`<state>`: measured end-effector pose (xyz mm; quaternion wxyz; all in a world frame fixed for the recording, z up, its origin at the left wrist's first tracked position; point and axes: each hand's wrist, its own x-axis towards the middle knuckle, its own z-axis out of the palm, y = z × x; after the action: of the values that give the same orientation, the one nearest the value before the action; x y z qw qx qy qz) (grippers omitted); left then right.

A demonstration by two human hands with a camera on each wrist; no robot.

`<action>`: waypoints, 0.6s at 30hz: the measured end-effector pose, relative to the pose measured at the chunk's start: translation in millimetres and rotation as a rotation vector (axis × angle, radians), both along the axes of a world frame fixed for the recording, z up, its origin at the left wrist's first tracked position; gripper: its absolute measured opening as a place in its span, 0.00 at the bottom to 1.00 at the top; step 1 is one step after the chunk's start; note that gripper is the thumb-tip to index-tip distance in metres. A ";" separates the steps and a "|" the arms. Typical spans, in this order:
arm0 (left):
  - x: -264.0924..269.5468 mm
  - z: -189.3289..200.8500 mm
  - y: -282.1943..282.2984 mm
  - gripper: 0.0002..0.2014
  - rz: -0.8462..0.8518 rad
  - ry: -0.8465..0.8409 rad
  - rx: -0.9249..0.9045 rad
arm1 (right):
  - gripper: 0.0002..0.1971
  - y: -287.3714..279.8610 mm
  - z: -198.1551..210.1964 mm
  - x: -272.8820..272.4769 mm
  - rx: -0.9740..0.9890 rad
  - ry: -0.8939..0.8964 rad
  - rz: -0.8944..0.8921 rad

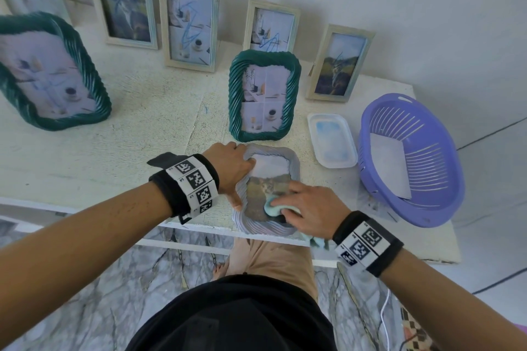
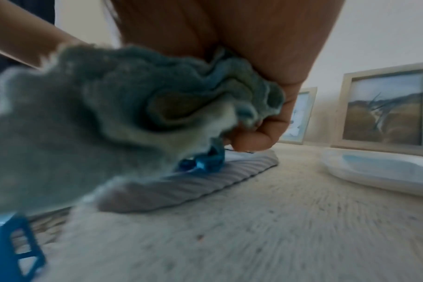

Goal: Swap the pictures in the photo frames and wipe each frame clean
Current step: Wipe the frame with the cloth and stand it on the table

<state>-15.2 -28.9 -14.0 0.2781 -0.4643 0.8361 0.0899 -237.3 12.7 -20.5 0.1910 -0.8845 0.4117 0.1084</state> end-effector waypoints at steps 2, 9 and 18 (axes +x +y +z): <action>0.3 0.2 -0.2 0.51 0.004 0.005 0.005 | 0.16 -17.8 0.4 4.4 -0.085 0.042 -0.039; 0.7 -0.2 0.8 0.50 0.012 0.007 0.006 | 0.16 -11.9 -17.8 17.0 -0.010 -0.086 -0.123; 2.2 0.4 0.8 0.49 0.011 0.029 0.002 | 0.17 1.4 3.5 -12.3 0.065 0.063 0.031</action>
<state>-13.0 -28.1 -13.5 0.2660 -0.4672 0.8373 0.0992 -249.5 14.1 -17.0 0.2049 -0.8802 0.4001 0.1523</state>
